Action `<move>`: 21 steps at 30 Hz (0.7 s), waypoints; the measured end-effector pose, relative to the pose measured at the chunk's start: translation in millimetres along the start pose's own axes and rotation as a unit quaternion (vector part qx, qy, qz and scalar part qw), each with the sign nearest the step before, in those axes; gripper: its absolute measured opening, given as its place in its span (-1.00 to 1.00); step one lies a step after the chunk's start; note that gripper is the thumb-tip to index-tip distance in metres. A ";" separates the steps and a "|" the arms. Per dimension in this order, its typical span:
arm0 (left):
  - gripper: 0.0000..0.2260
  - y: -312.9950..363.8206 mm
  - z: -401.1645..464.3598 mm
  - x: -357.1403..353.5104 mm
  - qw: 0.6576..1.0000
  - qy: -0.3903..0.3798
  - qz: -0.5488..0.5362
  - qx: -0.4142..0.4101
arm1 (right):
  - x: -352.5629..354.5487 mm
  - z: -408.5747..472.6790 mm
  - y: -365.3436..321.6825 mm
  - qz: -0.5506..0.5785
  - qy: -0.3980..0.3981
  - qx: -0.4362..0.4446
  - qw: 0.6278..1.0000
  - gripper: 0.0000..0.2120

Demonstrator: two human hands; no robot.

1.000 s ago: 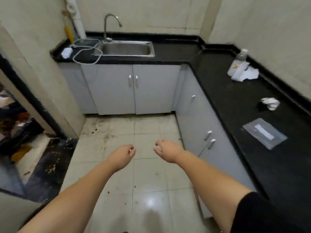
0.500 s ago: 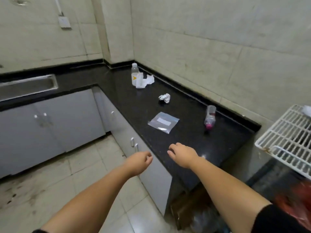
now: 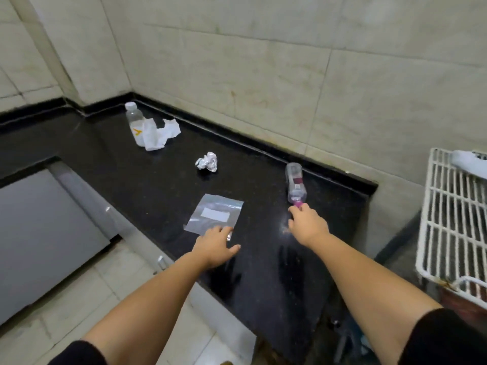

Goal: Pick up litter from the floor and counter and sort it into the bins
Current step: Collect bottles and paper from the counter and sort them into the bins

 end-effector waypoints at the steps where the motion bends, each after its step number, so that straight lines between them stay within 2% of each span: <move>1: -0.40 -3.1 16.0 -0.4 1.000 -0.007 0.012 0.004 | -0.7 11.9 8.7 0.007 0.003 -0.033 0.999 -0.62; 6: -0.20 -25.3 89.6 -17.0 0.995 -0.083 0.053 0.036 | -15.3 65.0 42.8 0.056 0.004 -0.158 0.986 -0.50; 9: -0.16 -29.9 114.4 -17.4 0.993 -0.081 0.075 0.035 | -25.5 85.7 50.3 0.073 0.018 -0.185 0.980 -0.49; 12: -0.30 -22.8 134.2 -4.2 0.995 -0.045 0.092 0.013 | -33.9 94.6 54.2 0.085 0.034 -0.205 0.974 -0.52; 17: -0.44 -24.5 143.2 -1.6 0.994 -0.043 0.097 0.021 | -46.5 93.5 50.5 0.076 0.027 -0.182 0.980 -0.54; 21: -0.66 -26.4 130.7 7.1 1.000 -0.017 -0.019 0.008 | -43.9 99.4 43.3 0.085 0.032 -0.141 0.986 -0.71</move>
Point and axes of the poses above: each hand's wrist, its own z-axis towards the middle knuckle, its own x-axis out of the back of the hand, y = z × x, the point moved 9 cm from there along z, towards the middle knuckle, and after that the axes turned 10 degrees about x, right-handed, at the moved point
